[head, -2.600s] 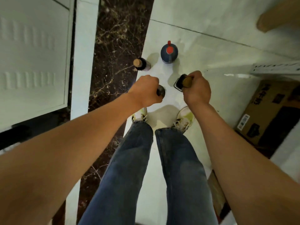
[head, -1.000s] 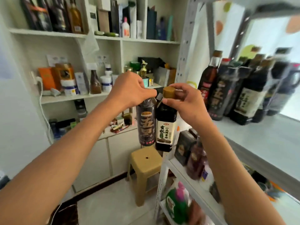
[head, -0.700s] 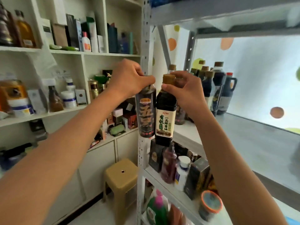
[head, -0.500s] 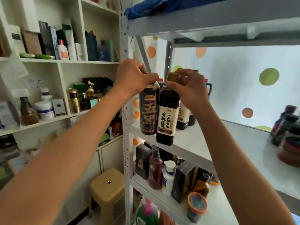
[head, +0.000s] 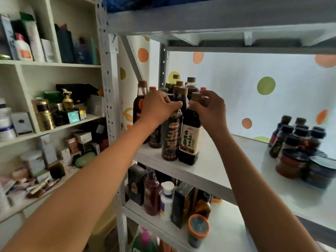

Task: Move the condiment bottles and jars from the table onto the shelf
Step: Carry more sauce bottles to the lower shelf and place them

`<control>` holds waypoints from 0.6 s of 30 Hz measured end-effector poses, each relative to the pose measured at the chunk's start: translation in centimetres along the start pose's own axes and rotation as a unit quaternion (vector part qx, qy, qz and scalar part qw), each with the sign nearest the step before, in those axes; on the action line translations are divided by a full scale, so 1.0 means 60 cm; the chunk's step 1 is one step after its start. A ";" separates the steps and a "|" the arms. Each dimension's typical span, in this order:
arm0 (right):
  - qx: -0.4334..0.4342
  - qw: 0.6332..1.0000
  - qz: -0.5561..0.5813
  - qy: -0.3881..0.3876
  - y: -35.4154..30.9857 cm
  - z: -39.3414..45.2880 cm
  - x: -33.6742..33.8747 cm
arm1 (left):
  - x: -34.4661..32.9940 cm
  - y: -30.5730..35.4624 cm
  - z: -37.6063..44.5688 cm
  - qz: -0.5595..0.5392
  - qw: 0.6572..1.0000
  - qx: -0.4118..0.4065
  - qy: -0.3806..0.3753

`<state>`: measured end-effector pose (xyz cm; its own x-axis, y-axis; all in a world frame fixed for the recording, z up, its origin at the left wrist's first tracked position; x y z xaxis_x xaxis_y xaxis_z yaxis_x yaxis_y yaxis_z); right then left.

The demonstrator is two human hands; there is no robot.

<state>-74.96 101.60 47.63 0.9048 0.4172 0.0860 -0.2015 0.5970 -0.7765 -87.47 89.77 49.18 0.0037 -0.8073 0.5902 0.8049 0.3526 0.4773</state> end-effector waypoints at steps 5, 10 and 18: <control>0.000 0.998 0.051 0.021 0.021 -0.012 -0.004 | -0.030 -0.013 0.001 -0.037 0.999 0.008 -0.017; -0.044 0.997 0.044 -0.034 0.079 -0.073 -0.005 | -0.057 -0.038 -0.054 -0.090 0.995 -0.005 -0.047; -0.120 0.989 -0.031 -0.074 0.150 -0.148 0.014 | -0.128 -0.080 -0.163 -0.026 0.996 0.069 -0.041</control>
<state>-72.68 101.24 35.20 0.8440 0.4915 0.2149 -0.0361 0.4517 -0.8914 -85.54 89.65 35.99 -0.0888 -0.7874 0.6101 0.7138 0.3769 0.5903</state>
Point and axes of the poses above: each hand's wrist, its own z-axis towards the middle knuckle, its own x-axis out of the back of the hand, y = z × x, the point moved 2 cm from there along z, towards the middle knuckle, and after that the axes turned 12 degrees about z, right-handed, at the moved point
